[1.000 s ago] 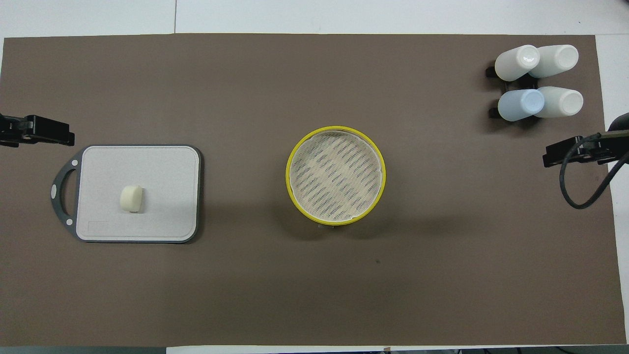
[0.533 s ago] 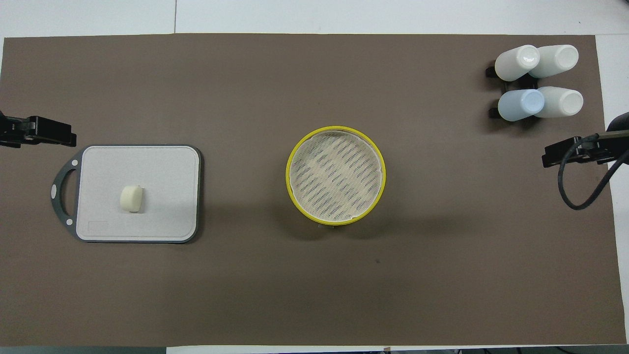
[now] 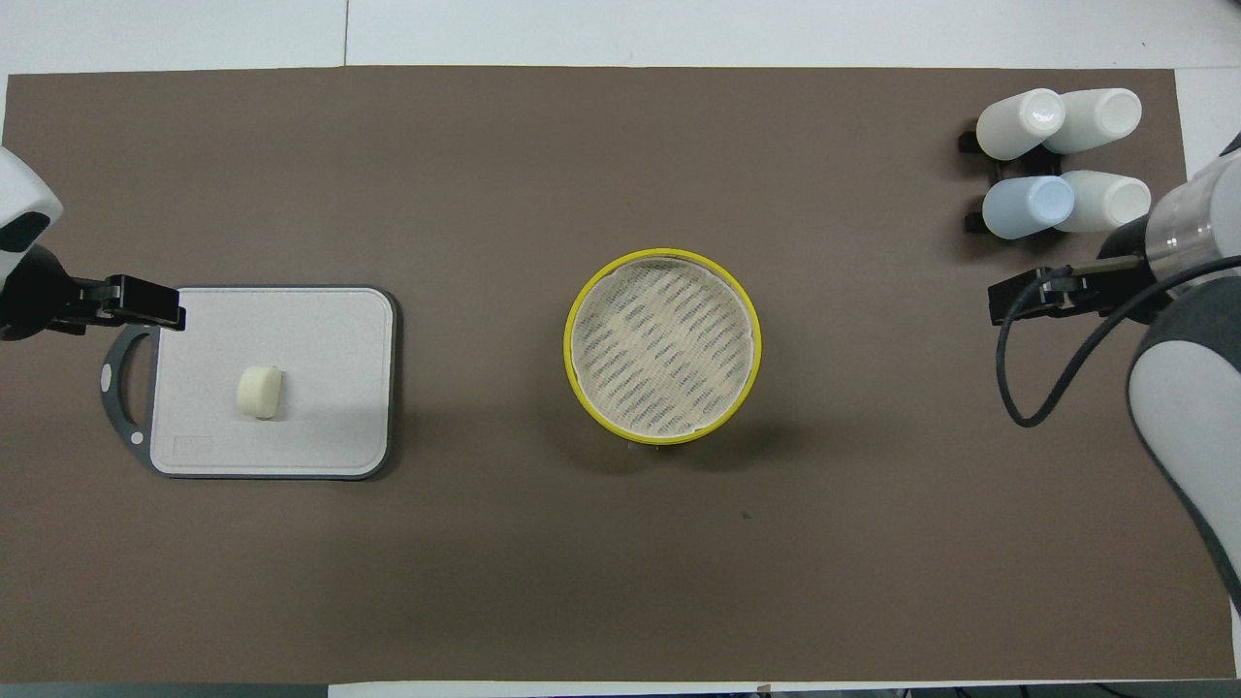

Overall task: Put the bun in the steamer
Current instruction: 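Reach the left gripper to the bun while the right gripper reaches the lid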

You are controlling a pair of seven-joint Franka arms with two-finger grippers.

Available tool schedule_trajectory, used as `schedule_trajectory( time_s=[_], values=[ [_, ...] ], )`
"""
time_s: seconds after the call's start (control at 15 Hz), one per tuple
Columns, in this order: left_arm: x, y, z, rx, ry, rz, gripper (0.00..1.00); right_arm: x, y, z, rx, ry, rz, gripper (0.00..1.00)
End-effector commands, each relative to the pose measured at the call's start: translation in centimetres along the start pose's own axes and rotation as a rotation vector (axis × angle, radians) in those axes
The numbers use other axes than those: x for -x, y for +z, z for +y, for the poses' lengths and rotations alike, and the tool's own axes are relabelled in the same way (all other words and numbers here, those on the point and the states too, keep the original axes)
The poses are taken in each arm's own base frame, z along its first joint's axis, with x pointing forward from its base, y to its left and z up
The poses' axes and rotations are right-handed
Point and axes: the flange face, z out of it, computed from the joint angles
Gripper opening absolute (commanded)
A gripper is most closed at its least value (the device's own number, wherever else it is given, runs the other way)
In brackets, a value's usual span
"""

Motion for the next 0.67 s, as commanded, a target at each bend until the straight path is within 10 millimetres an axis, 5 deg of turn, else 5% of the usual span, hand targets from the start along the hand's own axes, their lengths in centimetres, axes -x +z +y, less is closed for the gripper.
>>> schedule_trajectory(
  time_s=[0.0,0.33,0.6],
  values=[
    [0.7,4.9,-0.1,-0.001,0.017,-0.004,1.0,-0.7,1.5,-4.3,0.006,0.049,0.01,1.0],
    [1.0,12.5,-0.1,-0.015,0.033,0.0,1.0,-2.4,4.3,-13.8,0.009,0.148,0.013,1.0],
    [1.7,16.6,0.1,-0.015,0.037,0.0,1.0,-3.8,5.5,-21.2,-0.005,0.166,0.019,1.0]
  ],
)
